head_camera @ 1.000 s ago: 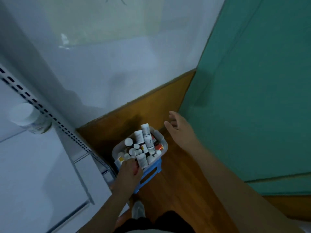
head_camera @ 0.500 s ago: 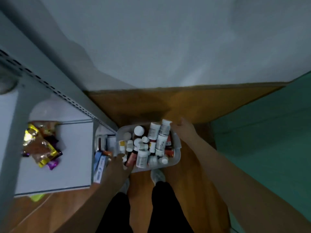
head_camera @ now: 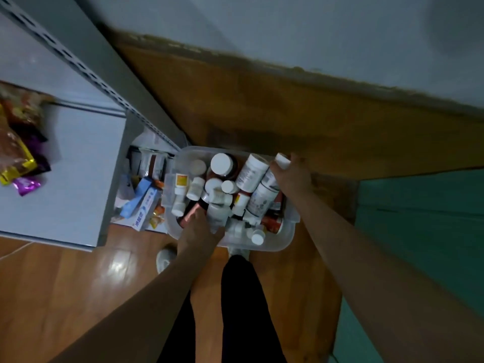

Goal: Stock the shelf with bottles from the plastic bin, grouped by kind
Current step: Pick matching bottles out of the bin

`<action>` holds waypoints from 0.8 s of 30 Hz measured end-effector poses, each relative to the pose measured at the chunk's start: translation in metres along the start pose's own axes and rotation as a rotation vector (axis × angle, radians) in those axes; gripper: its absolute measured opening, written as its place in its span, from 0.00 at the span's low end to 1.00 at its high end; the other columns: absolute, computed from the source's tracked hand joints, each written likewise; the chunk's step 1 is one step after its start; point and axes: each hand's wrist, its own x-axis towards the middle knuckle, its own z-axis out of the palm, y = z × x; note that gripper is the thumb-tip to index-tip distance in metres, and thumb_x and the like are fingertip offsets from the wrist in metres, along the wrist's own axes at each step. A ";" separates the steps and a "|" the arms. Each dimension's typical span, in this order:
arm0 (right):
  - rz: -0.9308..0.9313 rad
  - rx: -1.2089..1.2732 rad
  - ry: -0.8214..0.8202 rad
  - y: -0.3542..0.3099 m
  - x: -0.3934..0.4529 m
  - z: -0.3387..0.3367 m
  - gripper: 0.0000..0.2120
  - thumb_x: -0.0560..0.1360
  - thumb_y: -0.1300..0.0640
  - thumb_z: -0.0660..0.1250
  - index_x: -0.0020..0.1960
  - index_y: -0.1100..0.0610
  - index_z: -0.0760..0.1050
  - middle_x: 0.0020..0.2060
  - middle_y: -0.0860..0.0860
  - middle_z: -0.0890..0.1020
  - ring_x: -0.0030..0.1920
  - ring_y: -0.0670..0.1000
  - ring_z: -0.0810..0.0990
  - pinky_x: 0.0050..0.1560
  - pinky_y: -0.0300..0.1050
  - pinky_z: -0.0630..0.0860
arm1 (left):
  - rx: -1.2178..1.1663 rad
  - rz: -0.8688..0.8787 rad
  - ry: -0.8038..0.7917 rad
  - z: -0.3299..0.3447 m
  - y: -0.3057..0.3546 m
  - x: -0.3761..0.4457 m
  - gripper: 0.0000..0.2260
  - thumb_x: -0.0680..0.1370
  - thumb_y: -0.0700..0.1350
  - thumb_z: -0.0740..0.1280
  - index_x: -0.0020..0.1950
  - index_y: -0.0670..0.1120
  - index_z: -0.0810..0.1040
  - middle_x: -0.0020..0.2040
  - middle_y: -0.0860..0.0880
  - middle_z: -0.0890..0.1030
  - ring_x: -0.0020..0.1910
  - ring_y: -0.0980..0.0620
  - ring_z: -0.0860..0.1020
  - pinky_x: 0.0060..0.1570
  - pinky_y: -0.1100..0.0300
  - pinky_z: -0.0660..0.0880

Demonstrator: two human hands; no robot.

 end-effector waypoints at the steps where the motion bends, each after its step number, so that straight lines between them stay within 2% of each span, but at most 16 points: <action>1: -0.029 0.003 0.025 0.003 0.000 0.002 0.25 0.78 0.48 0.67 0.69 0.60 0.69 0.62 0.58 0.75 0.58 0.57 0.78 0.48 0.41 0.68 | -0.012 -0.015 0.019 0.005 0.001 0.001 0.28 0.72 0.52 0.75 0.65 0.40 0.69 0.60 0.41 0.77 0.60 0.41 0.75 0.52 0.50 0.73; 3: -0.089 -0.004 0.055 0.008 -0.001 0.002 0.22 0.77 0.49 0.68 0.66 0.60 0.71 0.59 0.58 0.77 0.55 0.56 0.79 0.46 0.41 0.68 | -0.031 -0.024 0.045 0.012 0.003 0.001 0.27 0.72 0.50 0.75 0.64 0.40 0.69 0.59 0.41 0.77 0.59 0.40 0.76 0.51 0.51 0.72; 7: -0.176 0.009 0.090 0.015 -0.021 -0.011 0.19 0.77 0.48 0.69 0.62 0.58 0.74 0.54 0.55 0.79 0.49 0.51 0.80 0.39 0.36 0.71 | -0.060 -0.037 0.068 0.000 0.004 -0.012 0.32 0.72 0.51 0.74 0.71 0.42 0.66 0.65 0.42 0.75 0.64 0.41 0.73 0.56 0.49 0.73; 10: -0.247 0.039 0.111 0.005 -0.050 -0.026 0.22 0.76 0.43 0.69 0.62 0.57 0.74 0.53 0.53 0.78 0.49 0.51 0.80 0.41 0.39 0.75 | -0.085 -0.044 0.013 -0.025 0.000 -0.029 0.29 0.70 0.53 0.76 0.65 0.42 0.70 0.59 0.42 0.78 0.58 0.41 0.77 0.53 0.49 0.76; 13: -0.258 0.129 0.050 -0.027 -0.097 -0.033 0.27 0.75 0.43 0.71 0.67 0.56 0.71 0.55 0.50 0.78 0.51 0.48 0.79 0.45 0.40 0.77 | -0.182 -0.027 -0.013 -0.056 -0.006 -0.057 0.26 0.69 0.55 0.76 0.61 0.45 0.72 0.54 0.47 0.80 0.52 0.46 0.79 0.49 0.53 0.77; 15: -0.297 0.197 0.016 -0.052 -0.136 -0.033 0.28 0.72 0.43 0.73 0.66 0.53 0.71 0.53 0.45 0.79 0.50 0.45 0.80 0.47 0.42 0.80 | -0.273 -0.009 -0.001 -0.078 -0.013 -0.082 0.24 0.70 0.56 0.76 0.59 0.48 0.73 0.53 0.49 0.80 0.49 0.50 0.79 0.48 0.54 0.76; 17: -0.331 0.263 -0.083 -0.075 -0.178 -0.026 0.23 0.72 0.45 0.74 0.61 0.50 0.71 0.48 0.40 0.78 0.48 0.41 0.80 0.43 0.35 0.79 | -0.365 0.030 0.034 -0.098 -0.026 -0.109 0.25 0.69 0.58 0.76 0.60 0.50 0.73 0.53 0.51 0.81 0.49 0.52 0.80 0.49 0.53 0.78; 19: -0.352 0.310 -0.234 -0.096 -0.218 -0.011 0.21 0.73 0.46 0.73 0.61 0.49 0.70 0.48 0.40 0.78 0.46 0.40 0.80 0.37 0.31 0.76 | -0.452 0.044 0.072 -0.120 -0.043 -0.139 0.24 0.70 0.55 0.76 0.61 0.48 0.73 0.52 0.51 0.80 0.47 0.56 0.79 0.46 0.58 0.77; 22: -0.428 0.325 -0.396 -0.128 -0.276 0.020 0.23 0.74 0.45 0.72 0.65 0.51 0.70 0.53 0.49 0.80 0.49 0.47 0.81 0.40 0.34 0.78 | -0.537 0.038 0.125 -0.150 -0.083 -0.189 0.20 0.74 0.46 0.75 0.62 0.44 0.73 0.50 0.47 0.80 0.41 0.62 0.77 0.38 0.72 0.71; 24: -0.483 0.298 -0.501 -0.146 -0.320 0.045 0.23 0.75 0.47 0.71 0.66 0.53 0.69 0.54 0.50 0.79 0.51 0.48 0.81 0.43 0.36 0.78 | -0.558 0.028 0.173 -0.168 -0.121 -0.230 0.17 0.74 0.46 0.75 0.58 0.41 0.75 0.46 0.48 0.81 0.37 0.65 0.76 0.34 0.75 0.69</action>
